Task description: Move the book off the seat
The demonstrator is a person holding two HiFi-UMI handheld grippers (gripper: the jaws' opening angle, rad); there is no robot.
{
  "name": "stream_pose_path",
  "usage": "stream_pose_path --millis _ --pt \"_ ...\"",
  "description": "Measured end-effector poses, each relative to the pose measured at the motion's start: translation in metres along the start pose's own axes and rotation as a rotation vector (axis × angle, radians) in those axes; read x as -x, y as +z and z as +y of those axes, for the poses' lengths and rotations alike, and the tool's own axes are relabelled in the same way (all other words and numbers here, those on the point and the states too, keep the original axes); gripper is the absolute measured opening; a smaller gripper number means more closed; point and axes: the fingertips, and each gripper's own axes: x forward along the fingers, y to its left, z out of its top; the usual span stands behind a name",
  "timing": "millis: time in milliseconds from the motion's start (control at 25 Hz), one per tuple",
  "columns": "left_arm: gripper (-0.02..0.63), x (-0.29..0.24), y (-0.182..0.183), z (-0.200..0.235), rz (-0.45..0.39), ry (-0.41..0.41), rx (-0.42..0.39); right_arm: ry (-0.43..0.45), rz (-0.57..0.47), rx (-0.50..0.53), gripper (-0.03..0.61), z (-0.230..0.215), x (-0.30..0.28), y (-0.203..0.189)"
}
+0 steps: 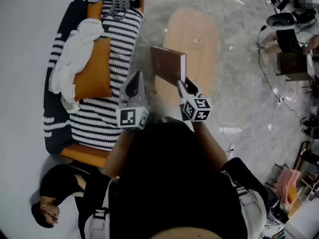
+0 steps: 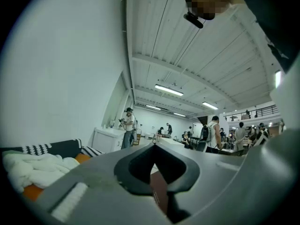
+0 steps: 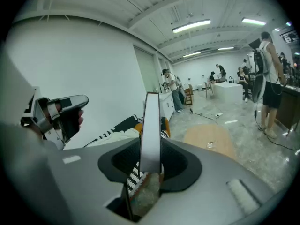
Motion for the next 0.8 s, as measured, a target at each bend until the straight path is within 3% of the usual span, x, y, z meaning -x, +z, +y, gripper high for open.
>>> stream_pose_path --millis 160,520,800 --pt "0.006 -0.023 -0.002 0.004 0.001 -0.102 -0.013 -0.071 -0.045 -0.051 0.144 0.002 0.002 0.010" --pt "0.006 -0.053 -0.008 -0.018 0.049 -0.259 0.062 -0.210 -0.109 -0.124 0.144 -0.005 0.023 0.022" --pt "0.006 -0.069 -0.015 -0.047 0.056 -0.376 0.043 -0.308 -0.144 -0.179 0.144 -0.027 0.050 0.018"
